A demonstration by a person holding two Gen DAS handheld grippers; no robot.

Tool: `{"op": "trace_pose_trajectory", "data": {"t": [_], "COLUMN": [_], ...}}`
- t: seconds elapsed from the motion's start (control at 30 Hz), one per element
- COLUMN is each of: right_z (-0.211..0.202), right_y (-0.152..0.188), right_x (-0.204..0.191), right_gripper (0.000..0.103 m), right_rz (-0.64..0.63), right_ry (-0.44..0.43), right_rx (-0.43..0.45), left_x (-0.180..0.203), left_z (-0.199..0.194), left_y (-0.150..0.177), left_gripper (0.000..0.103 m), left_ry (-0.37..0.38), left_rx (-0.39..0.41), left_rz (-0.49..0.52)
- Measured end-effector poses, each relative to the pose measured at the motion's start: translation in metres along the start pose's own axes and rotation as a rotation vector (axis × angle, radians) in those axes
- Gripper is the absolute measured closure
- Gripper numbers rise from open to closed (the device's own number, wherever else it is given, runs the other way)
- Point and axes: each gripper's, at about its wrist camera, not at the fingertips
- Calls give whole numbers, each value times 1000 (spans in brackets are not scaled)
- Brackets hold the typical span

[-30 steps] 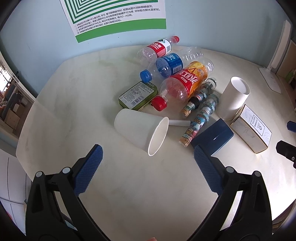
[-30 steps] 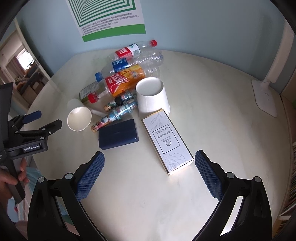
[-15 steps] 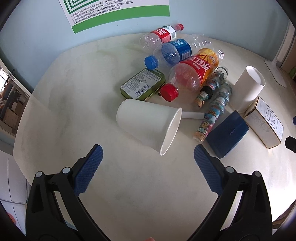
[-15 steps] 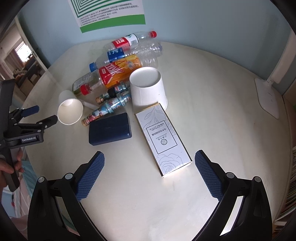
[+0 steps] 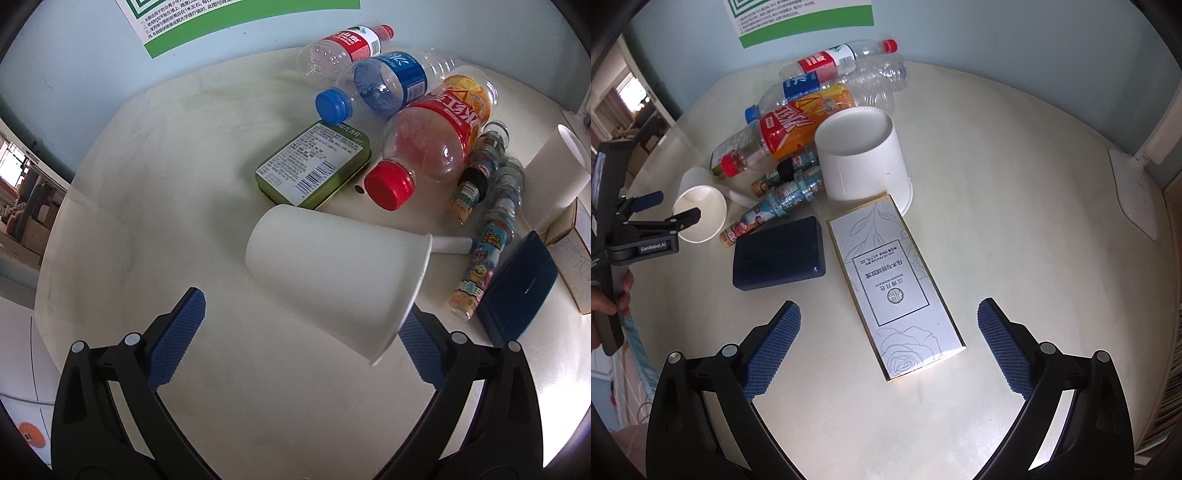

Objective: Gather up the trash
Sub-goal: 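Grasp the white box with the right gripper while the left gripper grasps the paper cup, then carry box and cup over the wastebasket and open both grippers to drop them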

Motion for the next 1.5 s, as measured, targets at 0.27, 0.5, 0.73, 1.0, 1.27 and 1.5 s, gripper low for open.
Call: {"op": "trace_pose_trajectory", "data": {"t": [0.27,0.5,0.73,1.0,1.27,1.5], "right_z": [26,23,-8,-46,-62,-48], "right_y": [0,1,11,17,-4,-25], "right_x": [12,16,10,-8,-73,-182], "right_gripper": [35,52,54,54,54,54], "right_rz": [16,42,19,-26,-202,-454], "right_ry": [-23,-97,-138,-181,-288,-459], "right_rx": [-69,-60,-45,7,43,-20], "left_x": [9,-5,-16,-37,-75,-134], "left_z": [14,14,-7,-33,-63,-89], "left_y": [-3,3,18,37,65,133], "left_gripper": [51,94,100,100,100,100], "left_ry": [-32,49,93,97,78,-31], "left_rx": [-19,-37,7,54,78,41], "left_rz": [60,0,-56,-124,-234,-411]}}
Point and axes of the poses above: each gripper's, at about its wrist camera, not at the fingertips, and z roughly the way its jaws point, x to its right, y to its underside, and after that the axes turned 7 degrees about -y, right-handed
